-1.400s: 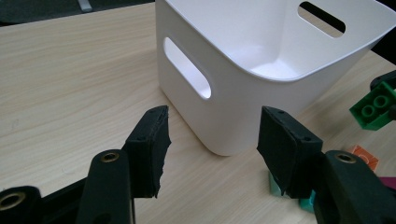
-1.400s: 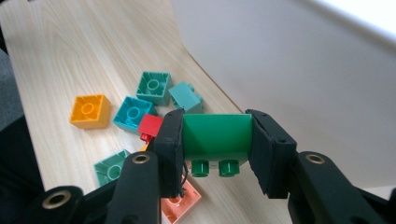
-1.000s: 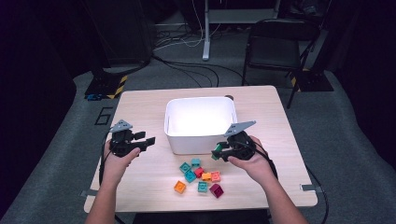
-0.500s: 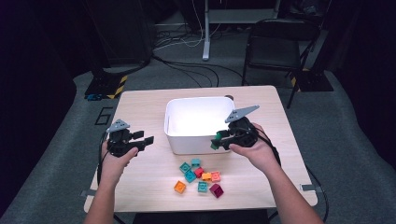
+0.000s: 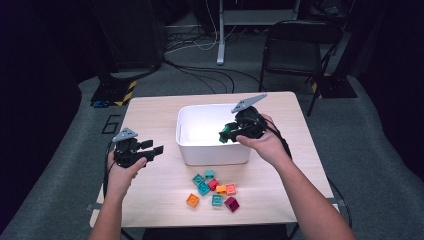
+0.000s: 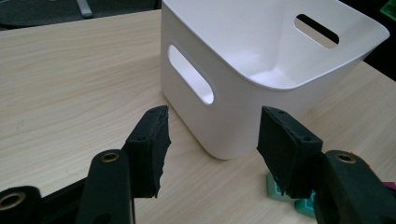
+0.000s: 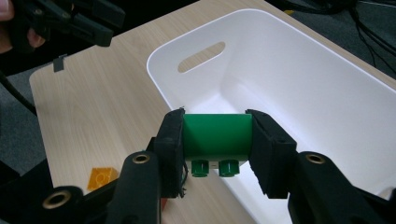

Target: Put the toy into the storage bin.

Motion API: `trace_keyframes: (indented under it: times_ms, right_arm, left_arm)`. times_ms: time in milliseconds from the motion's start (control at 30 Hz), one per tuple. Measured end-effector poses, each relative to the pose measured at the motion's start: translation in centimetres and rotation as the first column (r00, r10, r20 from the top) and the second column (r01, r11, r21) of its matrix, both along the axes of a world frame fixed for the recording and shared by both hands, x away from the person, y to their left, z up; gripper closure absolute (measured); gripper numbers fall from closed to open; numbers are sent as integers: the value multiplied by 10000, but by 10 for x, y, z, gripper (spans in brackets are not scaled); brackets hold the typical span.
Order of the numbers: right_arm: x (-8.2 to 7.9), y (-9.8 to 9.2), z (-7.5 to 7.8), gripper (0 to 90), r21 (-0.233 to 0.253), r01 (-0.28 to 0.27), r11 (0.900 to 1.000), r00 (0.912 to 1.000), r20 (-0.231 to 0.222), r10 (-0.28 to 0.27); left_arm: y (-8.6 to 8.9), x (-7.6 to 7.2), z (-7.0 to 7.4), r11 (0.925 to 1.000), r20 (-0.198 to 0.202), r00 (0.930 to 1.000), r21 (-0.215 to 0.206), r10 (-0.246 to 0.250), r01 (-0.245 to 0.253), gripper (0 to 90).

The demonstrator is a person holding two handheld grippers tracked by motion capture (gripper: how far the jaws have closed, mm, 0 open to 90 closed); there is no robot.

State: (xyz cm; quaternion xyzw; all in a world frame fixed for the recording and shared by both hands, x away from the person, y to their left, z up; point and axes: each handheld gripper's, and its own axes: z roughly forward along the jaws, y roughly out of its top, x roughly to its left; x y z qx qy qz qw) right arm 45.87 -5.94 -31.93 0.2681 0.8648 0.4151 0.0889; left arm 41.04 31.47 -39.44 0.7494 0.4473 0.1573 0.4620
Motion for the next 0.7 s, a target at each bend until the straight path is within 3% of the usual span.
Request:
trace_keyframes:
  times_ms: [200,500,700]
  right_arm:
    - [20,15,1,583,-120,47,9999,9999,97,-46]
    - [50,34,-10,583,-402,141,9991,9994,313,-129]
    - [68,40,-18,583,-336,344,9988,9994,94,-341]
  left_arm:
    - [2,0,0,10000,-11,10000,-13,8,-8,431]
    - [5,0,0,9999,41,10000,-100,55,-54,431]
    - [7,1,0,9998,-15,9999,-149,102,-102,431]
